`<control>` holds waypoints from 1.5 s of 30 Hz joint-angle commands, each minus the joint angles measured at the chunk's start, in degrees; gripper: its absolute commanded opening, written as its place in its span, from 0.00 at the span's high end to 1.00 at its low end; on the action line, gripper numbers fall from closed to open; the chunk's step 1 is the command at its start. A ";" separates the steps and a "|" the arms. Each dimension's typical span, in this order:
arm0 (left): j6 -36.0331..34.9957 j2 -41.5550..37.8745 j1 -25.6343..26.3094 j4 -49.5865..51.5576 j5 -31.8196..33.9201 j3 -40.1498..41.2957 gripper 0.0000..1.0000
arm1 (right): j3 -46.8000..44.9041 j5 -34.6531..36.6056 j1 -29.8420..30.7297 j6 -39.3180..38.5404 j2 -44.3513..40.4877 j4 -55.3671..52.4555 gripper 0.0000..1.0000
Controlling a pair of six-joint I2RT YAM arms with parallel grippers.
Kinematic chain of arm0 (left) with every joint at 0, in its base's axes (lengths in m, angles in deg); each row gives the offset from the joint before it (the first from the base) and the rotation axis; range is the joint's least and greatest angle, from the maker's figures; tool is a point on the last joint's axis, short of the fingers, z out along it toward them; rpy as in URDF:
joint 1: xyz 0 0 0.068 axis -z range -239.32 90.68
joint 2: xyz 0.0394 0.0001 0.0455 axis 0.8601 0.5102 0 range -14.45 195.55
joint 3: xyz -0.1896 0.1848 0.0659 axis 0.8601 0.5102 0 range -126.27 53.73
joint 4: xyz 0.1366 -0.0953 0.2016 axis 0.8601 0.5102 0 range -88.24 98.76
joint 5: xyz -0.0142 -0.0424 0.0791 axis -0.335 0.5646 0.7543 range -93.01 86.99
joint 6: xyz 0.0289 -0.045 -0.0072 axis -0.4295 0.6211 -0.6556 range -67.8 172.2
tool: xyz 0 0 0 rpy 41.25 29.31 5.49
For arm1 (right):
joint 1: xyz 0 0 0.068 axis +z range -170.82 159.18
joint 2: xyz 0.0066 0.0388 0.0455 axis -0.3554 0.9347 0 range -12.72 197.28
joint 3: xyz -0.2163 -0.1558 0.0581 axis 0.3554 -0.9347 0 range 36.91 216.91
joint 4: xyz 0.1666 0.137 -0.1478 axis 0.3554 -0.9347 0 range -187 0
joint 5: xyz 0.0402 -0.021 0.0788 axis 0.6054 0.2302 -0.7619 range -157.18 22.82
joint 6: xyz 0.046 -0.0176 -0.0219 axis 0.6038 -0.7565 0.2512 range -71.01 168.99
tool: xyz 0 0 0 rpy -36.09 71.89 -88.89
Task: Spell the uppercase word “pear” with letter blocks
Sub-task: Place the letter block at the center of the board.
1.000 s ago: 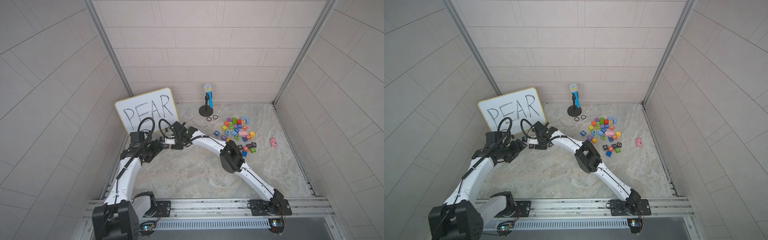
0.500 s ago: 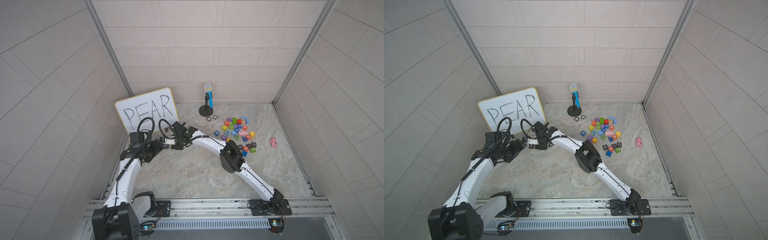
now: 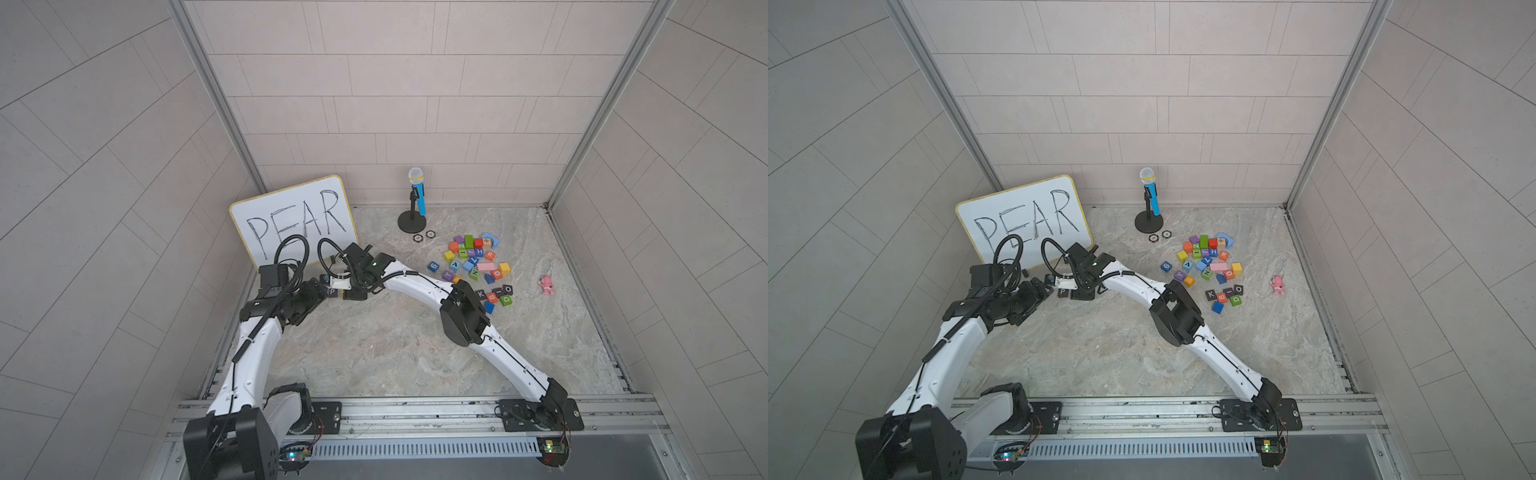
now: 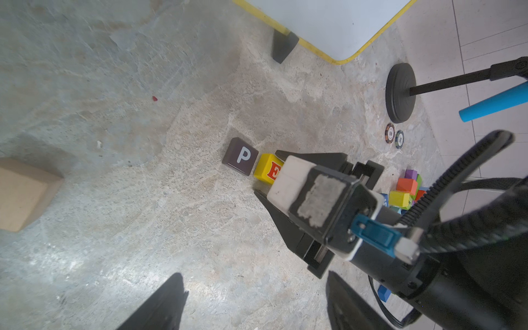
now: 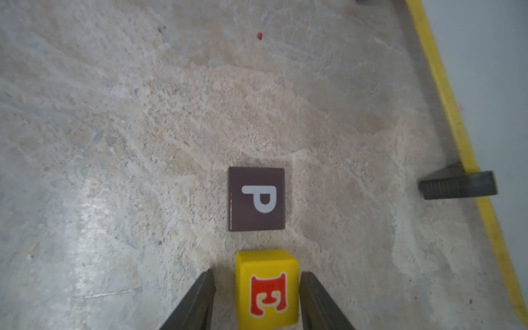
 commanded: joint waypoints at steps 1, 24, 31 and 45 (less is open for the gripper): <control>-0.06 -1.61 -0.28 -0.29 -0.18 0.66 0.18 | -0.54 0.40 0.52 -0.63 -3.93 -3.35 0.45; -0.08 -5.72 0.02 -0.47 -5.43 -1.22 0.19 | -14.24 9.68 -0.01 6.23 -22.88 -5.01 0.40; 0.89 -6.32 5.45 -2.33 -4.03 -0.68 0.19 | -34.33 21.04 -0.36 14.51 -36.63 1.17 0.40; -0.52 1.33 24.21 -3.73 6.28 -6.28 0.20 | -63.71 34.93 -2.48 27.03 -57.14 21.66 0.38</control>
